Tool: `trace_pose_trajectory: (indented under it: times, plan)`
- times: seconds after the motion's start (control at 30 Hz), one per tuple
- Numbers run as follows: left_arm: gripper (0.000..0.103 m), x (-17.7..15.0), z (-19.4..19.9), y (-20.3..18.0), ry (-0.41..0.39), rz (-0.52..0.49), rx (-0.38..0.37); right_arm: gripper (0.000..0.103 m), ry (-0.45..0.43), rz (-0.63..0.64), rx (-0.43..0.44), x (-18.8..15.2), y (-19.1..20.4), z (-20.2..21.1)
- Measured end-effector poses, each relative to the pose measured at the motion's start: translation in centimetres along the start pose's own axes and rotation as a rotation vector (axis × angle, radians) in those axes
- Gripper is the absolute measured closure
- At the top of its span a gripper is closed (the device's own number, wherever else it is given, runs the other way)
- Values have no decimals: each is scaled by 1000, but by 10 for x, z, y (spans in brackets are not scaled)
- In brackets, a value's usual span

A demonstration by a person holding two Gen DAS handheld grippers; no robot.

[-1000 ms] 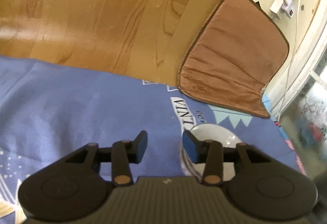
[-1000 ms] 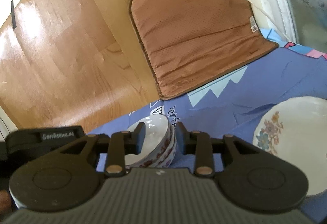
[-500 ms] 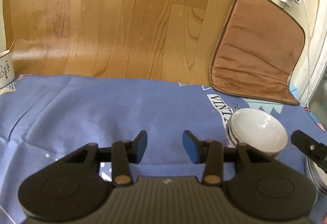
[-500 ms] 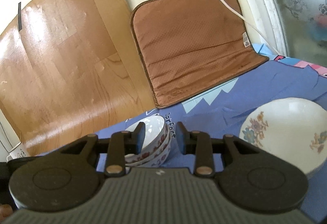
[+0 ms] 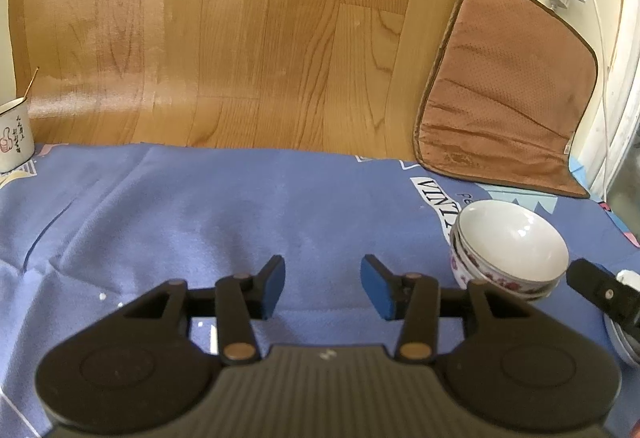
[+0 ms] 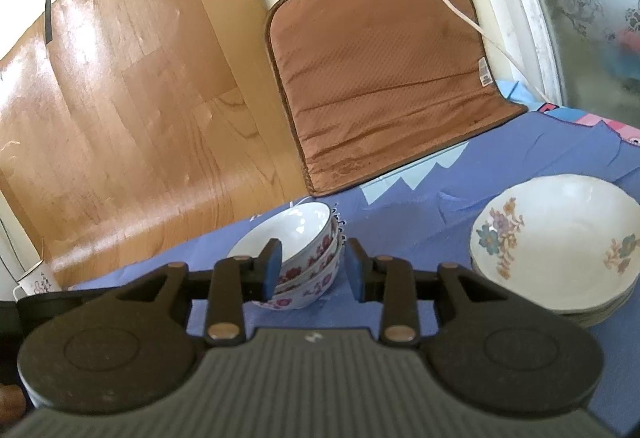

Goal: Organize plates and bowls

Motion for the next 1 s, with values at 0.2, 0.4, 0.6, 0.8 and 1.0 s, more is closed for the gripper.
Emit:
trace_pose_trajectory:
  times: [0.2,0.4,0.6,0.8,1.0]
  plan:
    - [57,-2,-2,2,-1,8,3,63,-8,-6,2,2,-1,2]
    - [55,-6,-1,10,-43,47,0,62,-12,-11,-9,-2,-4,1]
    - [54,-14,-4,9,-77,37,1,62,3,-2,-19,-8,-6,-2]
    - [41,-7,10,5,-158,-1,23,61,-16,2,-13,2,-5,3]
    - [40,-2,13,-11,1,-57,-207,57,101,88,98,34,8,2]
Point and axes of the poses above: each gripper's, at about its wrist camera, not at the fingertips, and z roughly against the way its jaws point, y to its left, x to its top, the point moved 10 cm from there along -z, roughly the way its jaws point, and after that the axes turned 7 degrees about x, right-handed, at the moved point
